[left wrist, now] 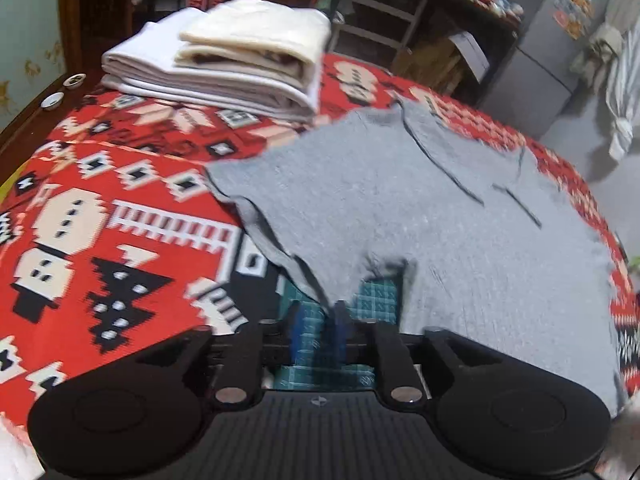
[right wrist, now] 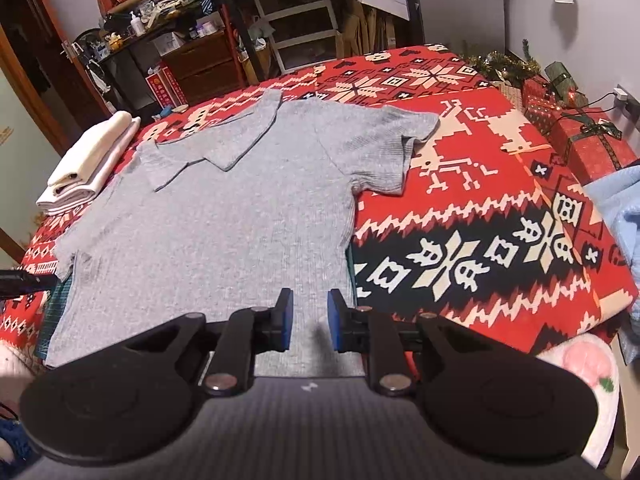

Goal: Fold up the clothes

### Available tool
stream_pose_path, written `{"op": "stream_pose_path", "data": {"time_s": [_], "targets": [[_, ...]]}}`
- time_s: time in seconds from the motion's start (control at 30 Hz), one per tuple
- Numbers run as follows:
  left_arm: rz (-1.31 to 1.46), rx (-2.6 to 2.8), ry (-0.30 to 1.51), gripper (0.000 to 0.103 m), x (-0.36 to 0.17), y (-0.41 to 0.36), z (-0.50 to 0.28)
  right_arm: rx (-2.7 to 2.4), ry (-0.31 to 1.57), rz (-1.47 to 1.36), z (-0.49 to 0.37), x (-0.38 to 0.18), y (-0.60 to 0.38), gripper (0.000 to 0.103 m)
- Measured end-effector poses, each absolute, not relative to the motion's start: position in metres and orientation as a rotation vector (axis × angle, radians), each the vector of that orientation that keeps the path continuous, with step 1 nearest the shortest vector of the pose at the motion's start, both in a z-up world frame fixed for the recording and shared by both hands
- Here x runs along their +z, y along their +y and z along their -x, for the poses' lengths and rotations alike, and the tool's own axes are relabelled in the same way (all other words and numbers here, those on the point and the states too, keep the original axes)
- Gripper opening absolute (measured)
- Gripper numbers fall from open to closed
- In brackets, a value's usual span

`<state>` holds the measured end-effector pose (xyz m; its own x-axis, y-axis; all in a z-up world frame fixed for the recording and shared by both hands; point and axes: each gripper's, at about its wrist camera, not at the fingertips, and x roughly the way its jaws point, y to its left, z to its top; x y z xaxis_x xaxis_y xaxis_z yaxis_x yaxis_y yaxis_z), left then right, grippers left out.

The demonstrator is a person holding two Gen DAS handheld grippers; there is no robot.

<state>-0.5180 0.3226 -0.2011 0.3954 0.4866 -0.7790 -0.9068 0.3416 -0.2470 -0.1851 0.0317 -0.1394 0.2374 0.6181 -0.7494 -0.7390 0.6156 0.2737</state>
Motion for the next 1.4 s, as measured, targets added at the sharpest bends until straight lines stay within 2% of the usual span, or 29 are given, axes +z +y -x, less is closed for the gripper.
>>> {"op": "stream_pose_path", "data": {"time_s": [0.13,0.27,0.4,0.43,0.47,0.5,0.7,0.9,0.93,1.0,1.07,1.1,1.17,1.2,1.23,1.27,1.33,1.37,1.4], "targets": [[0.673,1.064,0.596,0.033,-0.193,0.347,0.533,0.919,0.953,0.144,0.185,-0.138,0.027,0.020],[0.504,1.106,0.627,0.034,-0.197,0.383,0.529,0.911,0.945,0.155,0.187,-0.135,0.027,0.020],[0.472,1.069,0.711,0.033,-0.210,0.410,0.522,0.900,0.938,0.165,0.190,-0.131,0.028,0.020],[0.477,1.048,0.733,0.027,-0.215,0.414,0.521,0.900,0.936,0.171,0.191,-0.129,0.029,0.020],[0.464,1.025,0.733,0.013,-0.216,0.412,0.520,0.900,0.933,0.176,0.191,-0.128,0.030,0.020],[0.446,1.002,0.728,0.004,-0.217,0.410,0.520,0.900,0.931,0.180,0.192,-0.127,0.032,0.020],[0.304,1.059,0.766,0.004,-0.216,0.414,0.519,0.911,0.917,0.213,0.194,-0.122,0.044,0.020],[0.334,1.063,0.763,0.004,-0.217,0.431,0.527,0.923,0.906,0.216,0.195,-0.118,0.052,0.020],[0.334,1.062,0.768,0.005,-0.217,0.431,0.526,0.925,0.909,0.205,0.194,-0.119,0.052,0.020],[0.357,1.069,0.763,0.014,-0.215,0.431,0.527,0.928,0.915,0.186,0.194,-0.120,0.052,0.023],[0.382,1.079,0.750,0.028,-0.212,0.428,0.530,0.935,0.906,0.180,0.195,-0.120,0.053,0.038],[0.383,1.085,0.742,0.032,-0.209,0.424,0.531,0.943,0.895,0.183,0.196,-0.120,0.054,0.043],[0.384,1.089,0.722,0.042,-0.202,0.416,0.533,0.959,0.873,0.188,0.199,-0.119,0.056,0.067],[0.386,1.084,0.711,0.044,-0.198,0.412,0.534,0.971,0.861,0.189,0.199,-0.119,0.057,0.074],[0.386,1.081,0.695,0.049,-0.192,0.405,0.535,0.985,0.845,0.191,0.201,-0.118,0.059,0.086],[0.382,1.081,0.680,0.056,-0.188,0.398,0.534,0.997,0.832,0.195,0.202,-0.117,0.060,0.091],[0.380,1.059,0.643,0.065,-0.178,0.382,0.530,1.031,0.819,0.209,0.203,-0.117,0.067,0.095],[0.388,1.036,0.627,0.066,-0.173,0.374,0.526,1.044,0.809,0.219,0.204,-0.118,0.071,0.103],[0.388,1.000,0.618,0.067,-0.171,0.364,0.521,1.057,0.798,0.229,0.206,-0.119,0.076,0.102]]}}
